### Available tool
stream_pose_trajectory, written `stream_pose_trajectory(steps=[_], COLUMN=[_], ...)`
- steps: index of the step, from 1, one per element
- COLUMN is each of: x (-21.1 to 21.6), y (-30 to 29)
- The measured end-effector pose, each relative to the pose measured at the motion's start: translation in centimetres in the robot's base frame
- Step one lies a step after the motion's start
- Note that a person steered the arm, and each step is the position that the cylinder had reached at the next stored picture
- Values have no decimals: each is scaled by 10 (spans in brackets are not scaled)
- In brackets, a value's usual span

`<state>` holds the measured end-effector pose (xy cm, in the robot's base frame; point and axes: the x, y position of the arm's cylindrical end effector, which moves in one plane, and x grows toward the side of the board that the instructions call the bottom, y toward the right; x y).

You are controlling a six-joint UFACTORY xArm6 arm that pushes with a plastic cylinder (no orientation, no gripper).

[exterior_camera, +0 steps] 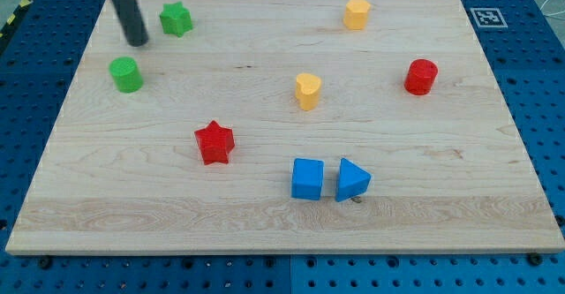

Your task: Move your arm towards the center left of the board

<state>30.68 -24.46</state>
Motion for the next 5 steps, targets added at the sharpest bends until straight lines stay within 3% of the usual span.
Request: stream_pose_trajectory(steps=[2,5], x=[37,50], y=[-51,-53])
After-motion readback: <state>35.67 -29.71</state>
